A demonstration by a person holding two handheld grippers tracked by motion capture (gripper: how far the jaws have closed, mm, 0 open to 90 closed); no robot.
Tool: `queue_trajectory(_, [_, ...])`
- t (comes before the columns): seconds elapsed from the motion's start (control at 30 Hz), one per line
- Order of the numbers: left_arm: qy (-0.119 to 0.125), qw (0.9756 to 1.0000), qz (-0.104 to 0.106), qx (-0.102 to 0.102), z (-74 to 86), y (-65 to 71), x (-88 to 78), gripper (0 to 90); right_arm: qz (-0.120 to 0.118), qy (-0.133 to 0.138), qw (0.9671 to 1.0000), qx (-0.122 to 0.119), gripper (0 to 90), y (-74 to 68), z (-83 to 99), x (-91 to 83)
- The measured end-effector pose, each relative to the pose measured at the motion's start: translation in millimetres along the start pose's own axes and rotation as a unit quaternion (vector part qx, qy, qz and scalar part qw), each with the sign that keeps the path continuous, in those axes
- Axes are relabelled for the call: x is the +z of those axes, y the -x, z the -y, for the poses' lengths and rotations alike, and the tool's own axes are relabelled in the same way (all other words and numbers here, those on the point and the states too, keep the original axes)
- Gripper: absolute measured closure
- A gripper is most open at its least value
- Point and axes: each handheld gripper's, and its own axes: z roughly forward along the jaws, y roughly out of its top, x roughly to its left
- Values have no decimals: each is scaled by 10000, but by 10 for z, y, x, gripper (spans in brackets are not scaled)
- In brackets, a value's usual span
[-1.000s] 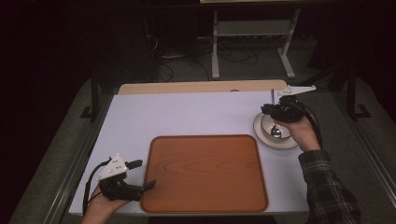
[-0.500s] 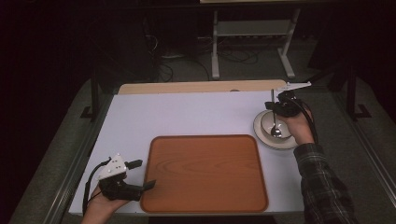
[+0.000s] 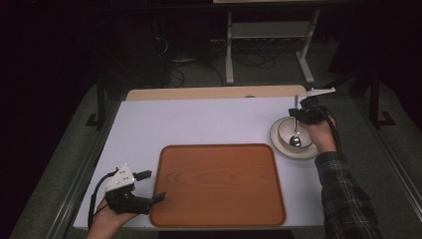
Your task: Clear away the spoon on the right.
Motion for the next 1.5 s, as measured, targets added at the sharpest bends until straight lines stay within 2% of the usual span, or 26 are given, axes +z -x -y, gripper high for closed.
queue_trajectory(0.43, [-19, 10000, 14, 18, 0, 5, 3, 127, 213, -46, 9996, 152, 897, 106, 45, -79])
queue_trajectory(1.03, [-38, 10000, 19, 39, -4, 18, 16, 127, 313, -93, 9990, 306, 897, 225, 190, -202])
queue_trajectory(1.5, [-52, 10000, 35, 58, -10, 29, 28, 127, 413, -138, 9987, 248, 898, 244, 300, -339])
